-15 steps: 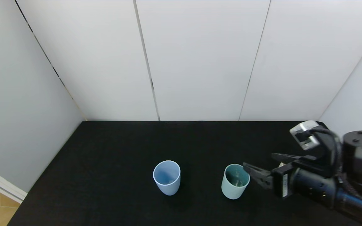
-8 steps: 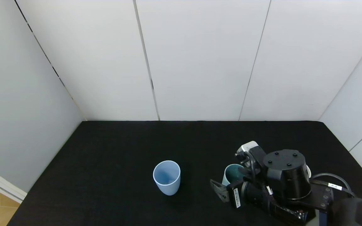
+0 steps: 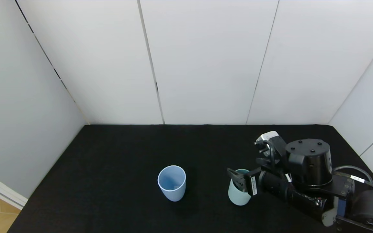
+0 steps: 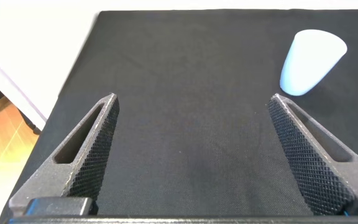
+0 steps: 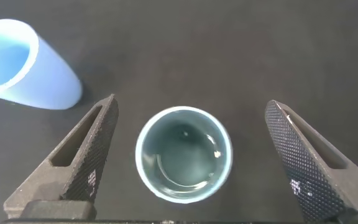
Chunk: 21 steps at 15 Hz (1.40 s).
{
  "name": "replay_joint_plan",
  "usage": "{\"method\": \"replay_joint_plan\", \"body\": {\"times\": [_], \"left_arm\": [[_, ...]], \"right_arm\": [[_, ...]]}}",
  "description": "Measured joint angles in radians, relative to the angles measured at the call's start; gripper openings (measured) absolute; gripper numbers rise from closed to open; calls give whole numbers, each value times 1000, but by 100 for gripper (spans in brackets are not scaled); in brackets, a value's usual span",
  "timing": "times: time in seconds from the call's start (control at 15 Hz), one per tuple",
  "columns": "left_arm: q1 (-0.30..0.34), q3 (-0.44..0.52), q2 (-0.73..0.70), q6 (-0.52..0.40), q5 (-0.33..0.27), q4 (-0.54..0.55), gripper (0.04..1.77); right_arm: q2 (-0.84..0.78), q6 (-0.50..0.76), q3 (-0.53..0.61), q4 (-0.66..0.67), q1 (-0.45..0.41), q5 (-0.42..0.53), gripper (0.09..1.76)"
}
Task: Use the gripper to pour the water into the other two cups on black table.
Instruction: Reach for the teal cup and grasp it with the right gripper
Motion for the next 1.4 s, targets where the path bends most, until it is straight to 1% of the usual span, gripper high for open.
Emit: {"method": "replay_joint_plan", "body": {"times": [0.27,0.47,0.87,1.4], "left_arm": [[0,0,0,0,0,0,172],[0,0,0,0,0,0,172],[0,0,0,0,0,0,172],[0,0,0,0,0,0,172]], "right_arm": [[46,-3,19,-13,-14,0,171],[90,0,26,-67,-5,3,171],[164,-2,59,-96,2,0,171],[316,1,113,-304,20,-3,171]]}}
